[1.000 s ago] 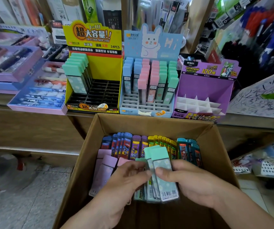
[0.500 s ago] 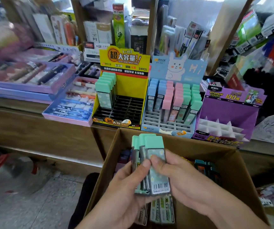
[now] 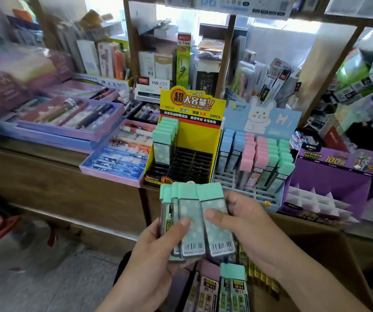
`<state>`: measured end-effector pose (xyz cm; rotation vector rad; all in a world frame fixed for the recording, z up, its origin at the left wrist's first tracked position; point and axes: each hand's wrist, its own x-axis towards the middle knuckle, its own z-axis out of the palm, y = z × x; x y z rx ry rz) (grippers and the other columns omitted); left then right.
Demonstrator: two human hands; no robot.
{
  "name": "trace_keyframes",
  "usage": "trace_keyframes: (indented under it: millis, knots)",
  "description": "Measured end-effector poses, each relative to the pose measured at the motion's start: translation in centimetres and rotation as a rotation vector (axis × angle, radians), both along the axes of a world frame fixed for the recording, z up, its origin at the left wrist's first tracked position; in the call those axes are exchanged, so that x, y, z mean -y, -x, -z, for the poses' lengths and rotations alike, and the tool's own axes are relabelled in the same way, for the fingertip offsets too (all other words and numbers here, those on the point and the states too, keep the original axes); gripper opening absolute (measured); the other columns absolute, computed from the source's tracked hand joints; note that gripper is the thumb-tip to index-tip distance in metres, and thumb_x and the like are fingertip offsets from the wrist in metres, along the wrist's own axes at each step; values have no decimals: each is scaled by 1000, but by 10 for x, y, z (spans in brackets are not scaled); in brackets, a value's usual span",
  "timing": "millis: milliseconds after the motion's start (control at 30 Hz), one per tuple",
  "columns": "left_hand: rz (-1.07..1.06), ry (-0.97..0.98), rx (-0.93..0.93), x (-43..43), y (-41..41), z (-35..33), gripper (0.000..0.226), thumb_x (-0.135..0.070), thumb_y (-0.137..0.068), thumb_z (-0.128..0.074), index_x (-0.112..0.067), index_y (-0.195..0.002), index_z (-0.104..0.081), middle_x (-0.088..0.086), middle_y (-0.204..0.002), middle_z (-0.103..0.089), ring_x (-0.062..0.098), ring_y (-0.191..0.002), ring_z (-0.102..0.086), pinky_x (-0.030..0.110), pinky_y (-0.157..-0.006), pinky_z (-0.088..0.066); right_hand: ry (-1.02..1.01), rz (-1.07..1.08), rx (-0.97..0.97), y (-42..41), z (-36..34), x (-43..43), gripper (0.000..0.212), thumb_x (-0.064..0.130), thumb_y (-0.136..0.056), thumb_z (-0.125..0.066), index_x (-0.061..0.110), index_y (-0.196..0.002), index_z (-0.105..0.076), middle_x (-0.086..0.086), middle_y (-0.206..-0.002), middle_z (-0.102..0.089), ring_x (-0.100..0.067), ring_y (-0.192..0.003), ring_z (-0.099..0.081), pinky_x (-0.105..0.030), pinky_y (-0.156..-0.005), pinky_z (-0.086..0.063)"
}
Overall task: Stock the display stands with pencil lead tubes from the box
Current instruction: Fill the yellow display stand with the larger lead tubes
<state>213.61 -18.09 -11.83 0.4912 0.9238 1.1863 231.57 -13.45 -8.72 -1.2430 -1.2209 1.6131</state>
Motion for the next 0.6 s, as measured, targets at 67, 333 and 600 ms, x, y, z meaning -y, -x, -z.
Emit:
trace_keyframes:
  millis: [67,333,600]
  knots:
    - [-91,-21,-41,-3,3,0,32,-30,-69,-83,-24,-99,-79,14,-109,-78,32,-94,-77,39,-69,-62,-60,38,57,1,-4,-10,30,8,-93,-72,20,-120,-69,0,-110,-79,-20,-102,-76,-31,-80,-61]
    - [-364,-68,-28,-9,8,6,30,-34,-76,-78,-23,-104,-77,22,-97,-78,36,-88,-77,38,-67,-62,-277,121,286,15,-28,-47,18,37,-99,-65,21,-97,-72,3,-94,-79,-18,-95,-74,-48,-91,-59]
    - [-539,-85,-36,-13,14,16,14,-29,-83,-74,-28,-96,-79,20,-92,-78,36,-83,-77,37,-64,-61,-407,198,318,42,-37,-83,16,37,-93,-73,25,-83,-73,10,-68,-62,-5,-60,-54,-27,-64,-48]
